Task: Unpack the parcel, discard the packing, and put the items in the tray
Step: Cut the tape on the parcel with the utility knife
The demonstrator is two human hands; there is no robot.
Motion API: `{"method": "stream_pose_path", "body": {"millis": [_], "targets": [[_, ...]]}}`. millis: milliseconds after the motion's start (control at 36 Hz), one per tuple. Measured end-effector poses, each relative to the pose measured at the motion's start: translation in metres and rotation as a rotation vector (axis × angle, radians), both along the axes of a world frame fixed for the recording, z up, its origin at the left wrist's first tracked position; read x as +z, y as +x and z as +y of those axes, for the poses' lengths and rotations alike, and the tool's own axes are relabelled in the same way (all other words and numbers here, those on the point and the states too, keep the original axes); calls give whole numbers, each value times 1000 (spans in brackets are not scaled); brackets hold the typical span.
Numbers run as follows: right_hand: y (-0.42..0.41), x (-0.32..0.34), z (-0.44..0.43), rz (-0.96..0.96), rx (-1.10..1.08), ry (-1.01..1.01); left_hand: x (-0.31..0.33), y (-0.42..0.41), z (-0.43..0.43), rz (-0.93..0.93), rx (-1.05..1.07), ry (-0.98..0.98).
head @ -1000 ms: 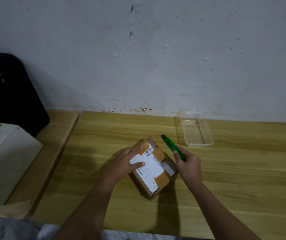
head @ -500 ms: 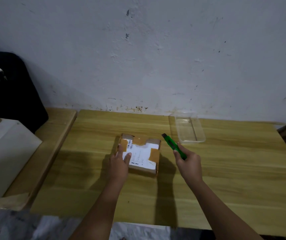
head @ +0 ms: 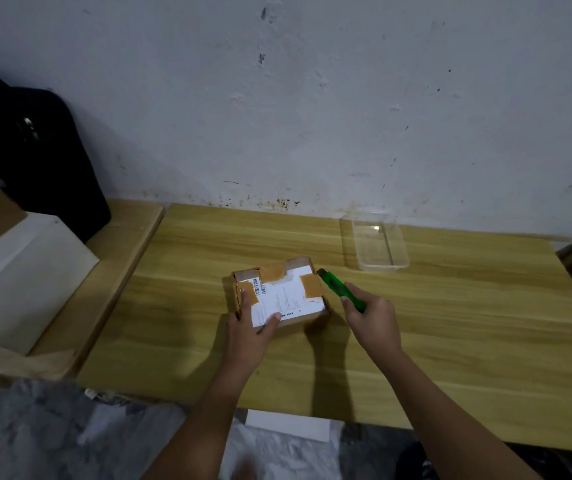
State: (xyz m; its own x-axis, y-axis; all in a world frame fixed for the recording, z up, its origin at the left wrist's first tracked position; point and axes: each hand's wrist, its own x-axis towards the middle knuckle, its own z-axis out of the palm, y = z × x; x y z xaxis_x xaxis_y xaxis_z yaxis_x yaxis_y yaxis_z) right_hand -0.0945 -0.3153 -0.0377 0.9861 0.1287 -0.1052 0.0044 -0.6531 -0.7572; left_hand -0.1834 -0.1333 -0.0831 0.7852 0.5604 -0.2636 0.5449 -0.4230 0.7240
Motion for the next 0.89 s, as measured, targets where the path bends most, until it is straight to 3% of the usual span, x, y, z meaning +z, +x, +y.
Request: {"method": "stream_pose_path", "body": {"millis": [278,667,889], "targets": [[5,4,14,-36,48,-111,-1,-4,0,-56,-15,-108],[10,18,28,-192,324,-609,-8,-1,-7,-53,68,-86],[-2,18,24,-208,345,-634,-6,-2,-9,-25,73,-96]]}}
